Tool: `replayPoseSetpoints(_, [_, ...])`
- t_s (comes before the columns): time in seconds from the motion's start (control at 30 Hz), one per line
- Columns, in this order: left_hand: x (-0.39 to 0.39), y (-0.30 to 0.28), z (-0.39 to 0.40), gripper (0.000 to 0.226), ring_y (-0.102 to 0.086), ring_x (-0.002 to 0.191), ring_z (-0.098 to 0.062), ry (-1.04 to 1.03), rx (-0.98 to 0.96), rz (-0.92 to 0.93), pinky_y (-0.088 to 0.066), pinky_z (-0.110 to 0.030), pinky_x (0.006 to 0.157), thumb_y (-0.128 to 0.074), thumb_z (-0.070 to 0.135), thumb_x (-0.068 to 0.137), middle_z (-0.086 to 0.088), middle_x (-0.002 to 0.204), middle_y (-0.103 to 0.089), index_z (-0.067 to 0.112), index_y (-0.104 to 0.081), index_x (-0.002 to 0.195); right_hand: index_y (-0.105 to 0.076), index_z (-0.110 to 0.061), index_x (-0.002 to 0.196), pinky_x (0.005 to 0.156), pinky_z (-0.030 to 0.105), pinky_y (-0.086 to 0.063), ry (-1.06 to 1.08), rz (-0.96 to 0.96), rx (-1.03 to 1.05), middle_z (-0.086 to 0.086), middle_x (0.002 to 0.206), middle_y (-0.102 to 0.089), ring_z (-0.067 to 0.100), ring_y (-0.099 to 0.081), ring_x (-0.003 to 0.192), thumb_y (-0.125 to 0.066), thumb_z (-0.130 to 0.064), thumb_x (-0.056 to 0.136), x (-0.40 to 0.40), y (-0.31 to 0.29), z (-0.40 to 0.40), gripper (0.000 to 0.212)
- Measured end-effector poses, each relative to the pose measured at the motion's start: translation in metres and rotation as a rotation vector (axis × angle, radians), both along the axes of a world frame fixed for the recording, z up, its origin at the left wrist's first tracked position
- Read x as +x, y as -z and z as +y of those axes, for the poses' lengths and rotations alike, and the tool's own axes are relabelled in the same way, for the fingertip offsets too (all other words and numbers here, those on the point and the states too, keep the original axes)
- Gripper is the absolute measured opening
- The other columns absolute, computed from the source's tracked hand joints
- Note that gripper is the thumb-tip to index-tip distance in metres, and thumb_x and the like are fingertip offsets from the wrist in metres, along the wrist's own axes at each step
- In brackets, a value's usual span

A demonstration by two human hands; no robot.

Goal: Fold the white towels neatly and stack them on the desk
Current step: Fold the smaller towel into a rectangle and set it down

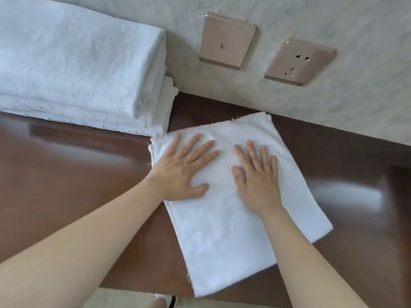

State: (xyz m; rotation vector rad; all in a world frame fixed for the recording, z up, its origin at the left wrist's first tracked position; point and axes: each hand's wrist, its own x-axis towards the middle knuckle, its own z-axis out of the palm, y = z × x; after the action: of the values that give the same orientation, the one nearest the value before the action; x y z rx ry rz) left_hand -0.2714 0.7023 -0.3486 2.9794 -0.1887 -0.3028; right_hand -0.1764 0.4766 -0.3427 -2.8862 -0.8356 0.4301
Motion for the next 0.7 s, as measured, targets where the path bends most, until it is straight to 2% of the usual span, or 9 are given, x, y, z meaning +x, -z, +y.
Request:
replayPoseSetpoints(0.17, [0.045, -0.001, 0.030, 0.073, 0.028, 0.149, -0.014, 0.156, -0.025, 0.006, 0.016, -0.048, 0.122, -0.012, 0.069, 0.094, 0.015, 0.164, 0.023, 0.041, 0.017, 0.156, 0.009, -0.048, 0.156, 0.120, 0.057, 0.015, 0.279, -0.025, -0.074, -0.016, 0.165, 0.020, 0.023, 0.023, 0.153, -0.004, -0.062, 0.100, -0.005, 0.004, 0.005, 0.059])
replayPoseSetpoints(0.27, [0.046, -0.003, 0.028, 0.071, 0.025, 0.151, -0.015, 0.187, -0.061, -0.001, 0.014, -0.045, 0.123, -0.012, 0.068, 0.097, 0.010, 0.166, 0.019, 0.038, 0.010, 0.158, 0.016, -0.049, 0.154, 0.117, 0.063, 0.018, 0.449, 0.033, -0.067, -0.017, 0.164, 0.024, 0.024, 0.028, 0.151, -0.004, -0.065, 0.098, -0.014, 0.003, 0.005, 0.062])
replayPoseSetpoints(0.37, [0.028, -0.002, 0.009, 0.063, -0.001, 0.155, -0.026, 0.175, -0.120, -0.112, -0.003, -0.047, 0.125, -0.026, 0.052, 0.102, -0.004, 0.168, -0.008, 0.026, -0.021, 0.160, 0.016, -0.049, 0.154, 0.116, 0.066, 0.014, 0.597, 0.038, -0.070, -0.016, 0.165, 0.022, 0.025, 0.025, 0.152, -0.003, -0.064, 0.098, -0.033, 0.002, -0.010, 0.062])
replayPoseSetpoints(0.43, [0.001, -0.003, -0.015, 0.056, -0.023, 0.151, -0.031, 0.146, -0.231, -0.193, -0.016, -0.049, 0.122, -0.038, 0.040, 0.099, -0.011, 0.162, -0.030, 0.018, -0.046, 0.149, 0.014, -0.047, 0.155, 0.116, 0.068, 0.010, 0.706, 0.042, -0.081, -0.013, 0.166, 0.020, 0.027, 0.021, 0.153, -0.004, -0.063, 0.098, -0.048, 0.001, -0.022, 0.062])
replayPoseSetpoints(0.5, [-0.035, -0.002, -0.044, 0.044, -0.038, 0.145, -0.030, 0.162, -0.411, -0.216, -0.025, -0.048, 0.120, -0.048, 0.035, 0.097, -0.009, 0.154, -0.045, 0.019, -0.061, 0.136, 0.016, -0.045, 0.155, 0.115, 0.069, 0.010, 0.776, 0.069, -0.073, -0.011, 0.166, 0.021, 0.028, 0.022, 0.153, -0.004, -0.062, 0.099, -0.059, 0.000, -0.028, 0.062])
replayPoseSetpoints(0.6, [-0.095, -0.002, -0.086, 0.036, -0.041, 0.143, -0.017, 0.216, -0.640, -0.117, -0.026, -0.041, 0.121, -0.061, 0.048, 0.093, 0.003, 0.148, -0.052, 0.029, -0.066, 0.123, 0.017, -0.046, 0.155, 0.116, 0.067, 0.015, 0.743, 0.104, -0.022, -0.012, 0.165, 0.025, 0.024, 0.026, 0.151, -0.005, -0.062, 0.100, -0.070, -0.004, -0.034, 0.061])
replayPoseSetpoints(0.7, [-0.131, 0.001, -0.111, 0.042, -0.030, 0.149, -0.015, 0.282, -0.564, -0.053, -0.021, -0.040, 0.123, -0.063, 0.061, 0.087, 0.007, 0.147, -0.051, 0.031, -0.066, 0.116, 0.004, -0.043, 0.158, 0.119, 0.055, 0.015, 0.456, 0.037, 0.108, -0.012, 0.167, 0.015, 0.016, 0.019, 0.153, -0.010, -0.059, 0.104, -0.086, -0.011, -0.051, 0.059])
